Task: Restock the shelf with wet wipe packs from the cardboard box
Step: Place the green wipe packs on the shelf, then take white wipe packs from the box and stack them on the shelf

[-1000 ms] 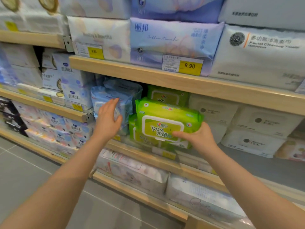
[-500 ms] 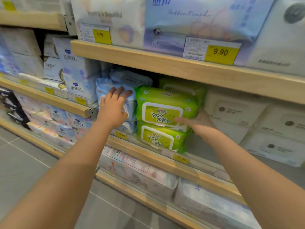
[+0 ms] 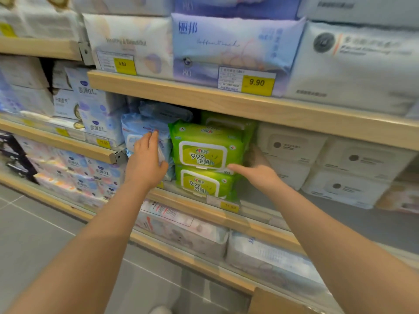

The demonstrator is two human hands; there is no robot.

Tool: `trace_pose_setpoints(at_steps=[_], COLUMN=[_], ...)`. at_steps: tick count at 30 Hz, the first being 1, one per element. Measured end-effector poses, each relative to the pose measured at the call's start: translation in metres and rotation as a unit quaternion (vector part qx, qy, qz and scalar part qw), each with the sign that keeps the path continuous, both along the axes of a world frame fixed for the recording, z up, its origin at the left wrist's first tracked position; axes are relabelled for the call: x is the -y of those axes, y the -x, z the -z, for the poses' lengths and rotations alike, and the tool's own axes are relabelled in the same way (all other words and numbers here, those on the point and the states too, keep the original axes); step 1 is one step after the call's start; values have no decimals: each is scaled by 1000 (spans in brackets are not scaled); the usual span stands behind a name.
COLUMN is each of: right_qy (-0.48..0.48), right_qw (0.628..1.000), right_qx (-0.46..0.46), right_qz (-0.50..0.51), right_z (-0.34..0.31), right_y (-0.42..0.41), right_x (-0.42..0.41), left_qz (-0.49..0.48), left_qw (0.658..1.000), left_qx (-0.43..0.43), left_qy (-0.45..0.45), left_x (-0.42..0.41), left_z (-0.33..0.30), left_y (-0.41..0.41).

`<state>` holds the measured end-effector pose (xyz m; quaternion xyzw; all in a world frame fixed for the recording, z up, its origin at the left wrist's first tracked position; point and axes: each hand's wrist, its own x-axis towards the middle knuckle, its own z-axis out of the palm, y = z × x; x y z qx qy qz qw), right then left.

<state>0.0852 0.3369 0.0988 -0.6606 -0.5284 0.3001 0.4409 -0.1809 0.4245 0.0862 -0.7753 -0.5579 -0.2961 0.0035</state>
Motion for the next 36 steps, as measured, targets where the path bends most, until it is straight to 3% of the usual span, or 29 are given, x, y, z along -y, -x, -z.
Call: trace_pose_setpoints(at_steps=[7,17,24,28,32,36], right_qy=[13,53,147,187,221,259], right_qw=[994,994,987,979,964,943], right_qx=[103,91,36,-15,-98,-183], right_qz=[-22,24,55,78,113,96], right_z=[-24,37,117,149,172,169], right_y=[-33,-81,-65,-52,-44,-35], right_x=[114,301,418,463,480,471], left_qz=[92,299,289,245,144,133], left_qw=[995,940,929,943,940,944], left_qx=[-3,10,-23,-105,-158,-163], left_qy=[38,165,228,199,266,255], left_x=[124,340,414,446,463,467], left_z=[4,77,134,154,169,168], left_y=[-58,-136,-113,-108,-111,-115])
